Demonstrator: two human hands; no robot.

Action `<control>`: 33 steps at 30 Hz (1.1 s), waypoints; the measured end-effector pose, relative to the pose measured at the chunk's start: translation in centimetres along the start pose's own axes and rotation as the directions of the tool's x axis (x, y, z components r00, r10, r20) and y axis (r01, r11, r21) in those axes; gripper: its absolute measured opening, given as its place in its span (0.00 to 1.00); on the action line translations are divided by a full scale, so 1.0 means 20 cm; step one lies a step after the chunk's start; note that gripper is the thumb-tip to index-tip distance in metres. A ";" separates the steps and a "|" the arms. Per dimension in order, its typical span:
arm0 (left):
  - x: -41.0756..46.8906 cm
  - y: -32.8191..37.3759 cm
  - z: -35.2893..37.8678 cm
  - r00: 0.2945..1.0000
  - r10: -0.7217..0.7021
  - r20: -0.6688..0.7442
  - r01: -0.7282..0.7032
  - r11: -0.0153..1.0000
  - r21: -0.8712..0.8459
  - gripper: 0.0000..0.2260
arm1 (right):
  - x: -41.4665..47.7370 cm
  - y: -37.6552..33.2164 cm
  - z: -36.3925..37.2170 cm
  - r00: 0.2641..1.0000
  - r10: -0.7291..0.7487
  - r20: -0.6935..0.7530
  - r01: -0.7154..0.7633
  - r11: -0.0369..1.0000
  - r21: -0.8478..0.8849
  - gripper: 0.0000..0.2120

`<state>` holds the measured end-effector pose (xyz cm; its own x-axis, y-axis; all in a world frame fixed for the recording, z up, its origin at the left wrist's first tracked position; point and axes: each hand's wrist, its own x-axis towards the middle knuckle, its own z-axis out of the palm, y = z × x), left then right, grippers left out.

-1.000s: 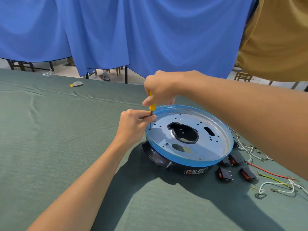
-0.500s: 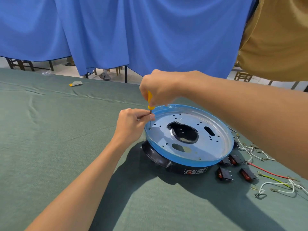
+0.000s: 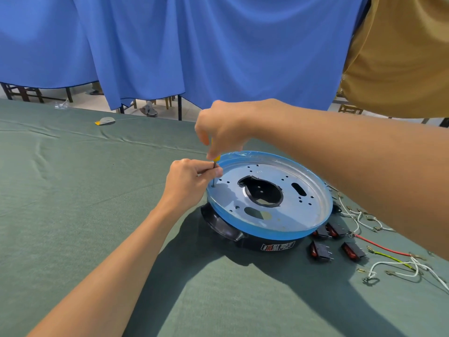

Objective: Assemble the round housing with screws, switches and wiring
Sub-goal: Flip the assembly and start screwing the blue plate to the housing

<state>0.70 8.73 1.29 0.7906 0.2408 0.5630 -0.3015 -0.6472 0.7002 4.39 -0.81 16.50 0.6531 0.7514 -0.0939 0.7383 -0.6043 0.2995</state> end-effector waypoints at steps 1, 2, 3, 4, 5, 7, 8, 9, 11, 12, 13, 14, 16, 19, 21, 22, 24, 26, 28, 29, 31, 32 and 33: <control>0.00 0.00 0.00 1.000 -0.007 0.002 0.007 1.000 -0.009 0.05 | -0.01 0.00 0.00 0.998 -0.057 -0.029 0.055 0.996 -0.065 0.08; 0.00 0.00 -0.01 1.000 -0.013 0.007 0.013 1.000 -0.020 0.05 | -0.02 -0.01 0.01 0.993 -0.104 -0.052 0.098 0.989 -0.114 0.12; 0.00 0.00 -0.01 1.000 -0.014 0.011 0.015 0.999 -0.032 0.05 | -0.03 -0.02 0.01 0.986 -0.150 -0.073 0.139 0.981 -0.136 0.16; 0.00 0.00 -0.01 1.000 -0.008 0.011 0.009 0.999 -0.041 0.05 | -0.02 -0.02 0.02 0.982 -0.171 -0.084 0.158 0.977 -0.142 0.18; 0.00 0.00 -0.01 1.000 0.003 0.009 -0.003 0.999 -0.045 0.05 | -0.02 -0.03 0.03 0.980 -0.172 -0.096 0.157 0.976 -0.149 0.19; -0.01 0.00 -0.01 1.000 0.008 0.000 -0.008 0.999 -0.051 0.05 | 0.01 -0.05 0.03 0.991 -0.098 -0.088 0.085 0.986 -0.142 0.16; -0.01 0.00 0.00 1.000 -0.001 -0.012 0.000 0.998 -0.056 0.05 | 0.03 -0.05 0.03 0.998 -0.028 -0.060 0.020 0.992 -0.121 0.12; -0.01 0.01 0.00 1.000 -0.011 -0.026 0.009 0.998 -0.056 0.05 | 0.05 -0.06 0.02 0.999 0.036 -0.017 -0.037 0.996 -0.078 0.10; -0.02 0.01 0.00 0.999 -0.022 -0.048 0.019 0.999 -0.046 0.04 | 0.07 -0.06 0.01 0.990 0.113 0.080 -0.115 0.993 0.024 0.14; -0.02 0.01 0.01 0.998 -0.021 -0.052 0.019 0.999 -0.038 0.04 | 0.07 -0.06 0.00 0.986 0.124 0.111 -0.131 0.989 0.061 0.16; -0.02 0.01 0.01 0.998 -0.018 -0.054 0.017 0.999 -0.030 0.04 | 0.08 -0.05 0.00 0.984 0.124 0.128 -0.136 0.987 0.083 0.16; -0.02 0.01 0.01 0.999 -0.016 -0.052 0.015 1.000 -0.027 0.05 | 0.08 -0.05 0.00 0.983 0.123 0.137 -0.136 0.986 0.095 0.16; -0.01 0.00 0.01 0.999 -0.024 -0.048 0.022 0.999 -0.037 0.05 | 0.05 -0.02 -0.02 0.986 0.101 0.133 -0.114 0.989 0.090 0.15; -0.01 0.00 0.01 0.998 -0.038 -0.042 0.036 0.998 -0.048 0.05 | 0.02 0.02 -0.03 0.999 -0.020 0.039 0.020 1.000 -0.005 0.09; -0.01 0.00 0.01 0.999 -0.045 -0.031 0.043 0.998 -0.054 0.07 | 0.02 0.04 -0.01 0.997 -0.073 -0.021 0.073 0.997 0.018 0.04; 0.00 0.00 0.00 0.999 -0.042 -0.029 0.041 0.997 -0.060 0.07 | 0.04 0.05 0.01 0.996 -0.063 -0.058 0.064 0.998 0.018 0.07; 0.00 0.00 0.00 0.999 -0.030 -0.033 0.028 0.997 -0.067 0.08 | 0.06 0.06 0.05 0.995 0.011 -0.103 -0.004 0.998 0.066 0.13; 0.00 0.00 0.00 0.999 -0.019 -0.039 0.016 0.998 -0.060 0.09 | 0.09 0.06 0.08 0.992 0.095 -0.085 -0.082 0.987 0.140 0.15; -0.01 0.01 0.00 0.999 -0.014 -0.044 0.012 0.999 -0.052 0.08 | 0.10 0.07 0.07 0.991 0.131 -0.022 -0.126 0.980 0.153 0.18; -0.01 0.01 0.00 0.999 -0.014 -0.047 0.011 0.999 -0.049 0.08 | 0.09 0.07 0.05 0.992 0.126 0.011 -0.126 0.980 0.157 0.20; 0.00 0.01 0.00 0.999 -0.023 -0.048 0.021 0.999 -0.037 0.07 | 0.07 0.07 0.01 0.996 0.074 0.040 -0.079 0.988 0.132 0.18; 0.00 0.00 0.00 0.999 -0.031 -0.044 0.030 0.999 -0.027 0.06 | 0.06 0.07 0.00 0.999 0.032 0.025 -0.035 0.993 0.113 0.15; 0.00 0.00 0.00 0.999 -0.037 -0.038 0.036 0.999 -0.021 0.06 | 0.06 0.07 0.00 1.000 -0.009 -0.012 0.010 0.995 0.099 0.10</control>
<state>0.72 8.72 1.40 0.7805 0.2916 0.5530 -0.2838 -0.6229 0.7290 6.28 -0.79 16.87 0.6445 0.7599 -0.0849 0.7578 -0.6200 0.2034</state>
